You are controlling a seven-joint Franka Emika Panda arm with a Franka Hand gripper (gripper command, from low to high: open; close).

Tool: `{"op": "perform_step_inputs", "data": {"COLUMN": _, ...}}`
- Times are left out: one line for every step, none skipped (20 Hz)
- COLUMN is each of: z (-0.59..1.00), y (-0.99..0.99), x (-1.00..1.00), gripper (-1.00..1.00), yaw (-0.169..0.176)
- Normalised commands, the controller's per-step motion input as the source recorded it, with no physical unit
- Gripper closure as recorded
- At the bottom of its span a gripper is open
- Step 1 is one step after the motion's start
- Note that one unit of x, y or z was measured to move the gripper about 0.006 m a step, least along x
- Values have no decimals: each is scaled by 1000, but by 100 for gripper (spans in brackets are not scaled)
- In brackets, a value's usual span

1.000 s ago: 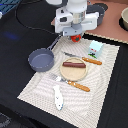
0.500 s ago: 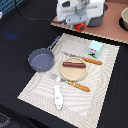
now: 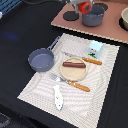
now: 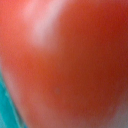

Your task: Interact with the objects in diverse but meaningful ways.

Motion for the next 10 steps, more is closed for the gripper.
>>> {"op": "perform_step_inputs", "data": {"z": 60, "y": 757, "x": 563, "gripper": 100, "yaw": 77}}
{"op": "perform_step_inputs", "data": {"z": 0, "y": 683, "x": 540, "gripper": 100, "yaw": 76}}
{"op": "perform_step_inputs", "data": {"z": 0, "y": 611, "x": 586, "gripper": 100, "yaw": 75}}
{"op": "perform_step_inputs", "data": {"z": 0, "y": 551, "x": 660, "gripper": 100, "yaw": 78}}
{"op": "perform_step_inputs", "data": {"z": 0, "y": 497, "x": 674, "gripper": 100, "yaw": 73}}
{"op": "perform_step_inputs", "data": {"z": -23, "y": 391, "x": 651, "gripper": 100, "yaw": 48}}
{"op": "perform_step_inputs", "data": {"z": -66, "y": 320, "x": 591, "gripper": 100, "yaw": 32}}
{"op": "perform_step_inputs", "data": {"z": -63, "y": 271, "x": 611, "gripper": 100, "yaw": 31}}
{"op": "perform_step_inputs", "data": {"z": -43, "y": 277, "x": 654, "gripper": 100, "yaw": 29}}
{"op": "perform_step_inputs", "data": {"z": -46, "y": 254, "x": 631, "gripper": 100, "yaw": 28}}
